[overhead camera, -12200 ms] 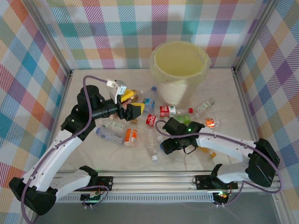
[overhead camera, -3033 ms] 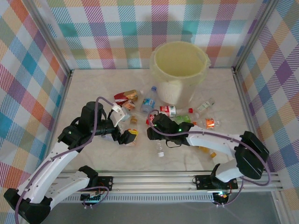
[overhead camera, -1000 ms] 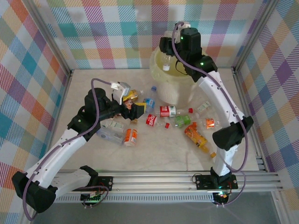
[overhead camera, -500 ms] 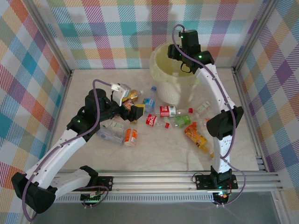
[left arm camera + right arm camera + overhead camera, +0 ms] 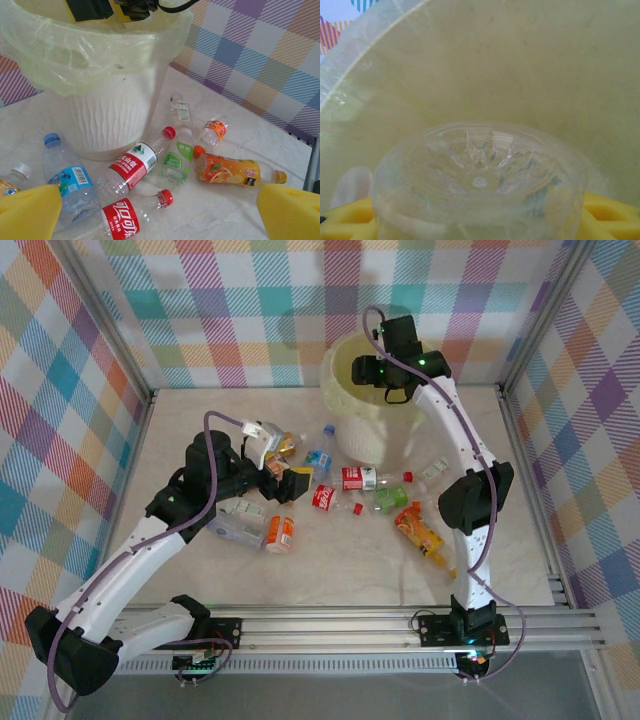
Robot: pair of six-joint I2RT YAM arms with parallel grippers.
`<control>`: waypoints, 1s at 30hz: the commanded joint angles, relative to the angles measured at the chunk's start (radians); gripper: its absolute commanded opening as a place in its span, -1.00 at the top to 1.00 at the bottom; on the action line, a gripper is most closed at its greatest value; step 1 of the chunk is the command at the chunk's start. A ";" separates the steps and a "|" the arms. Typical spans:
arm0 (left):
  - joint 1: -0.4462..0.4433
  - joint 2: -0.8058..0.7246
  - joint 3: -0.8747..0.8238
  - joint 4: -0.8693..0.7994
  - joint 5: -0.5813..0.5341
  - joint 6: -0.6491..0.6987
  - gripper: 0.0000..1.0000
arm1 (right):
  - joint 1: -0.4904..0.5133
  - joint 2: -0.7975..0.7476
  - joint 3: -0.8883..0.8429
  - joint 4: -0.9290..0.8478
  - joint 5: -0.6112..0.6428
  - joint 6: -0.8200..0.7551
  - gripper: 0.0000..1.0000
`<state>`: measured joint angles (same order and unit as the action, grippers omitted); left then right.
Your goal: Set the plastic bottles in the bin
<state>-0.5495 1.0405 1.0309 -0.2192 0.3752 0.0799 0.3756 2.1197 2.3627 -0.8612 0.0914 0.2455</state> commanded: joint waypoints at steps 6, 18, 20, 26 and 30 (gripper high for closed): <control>-0.015 -0.003 0.023 -0.008 0.014 0.023 -1.00 | -0.009 0.000 0.009 -0.039 -0.063 -0.001 -0.41; -0.015 0.003 0.026 -0.009 0.025 0.022 -1.00 | -0.015 -0.013 0.076 -0.055 -0.079 0.001 -0.55; -0.015 0.000 0.025 -0.007 0.025 0.023 -1.00 | -0.015 -0.024 0.087 -0.055 -0.076 -0.006 -0.55; -0.015 -0.011 0.021 -0.002 0.010 0.024 -1.00 | -0.014 -0.077 0.081 -0.039 -0.066 -0.031 -0.55; -0.015 -0.025 0.019 -0.003 -0.009 0.036 -1.00 | -0.014 -0.120 0.076 -0.031 -0.065 -0.045 -0.55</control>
<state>-0.5560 1.0420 1.0309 -0.2192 0.3782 0.0959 0.3656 2.0777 2.4241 -0.9031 0.0250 0.2295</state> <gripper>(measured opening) 0.997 0.773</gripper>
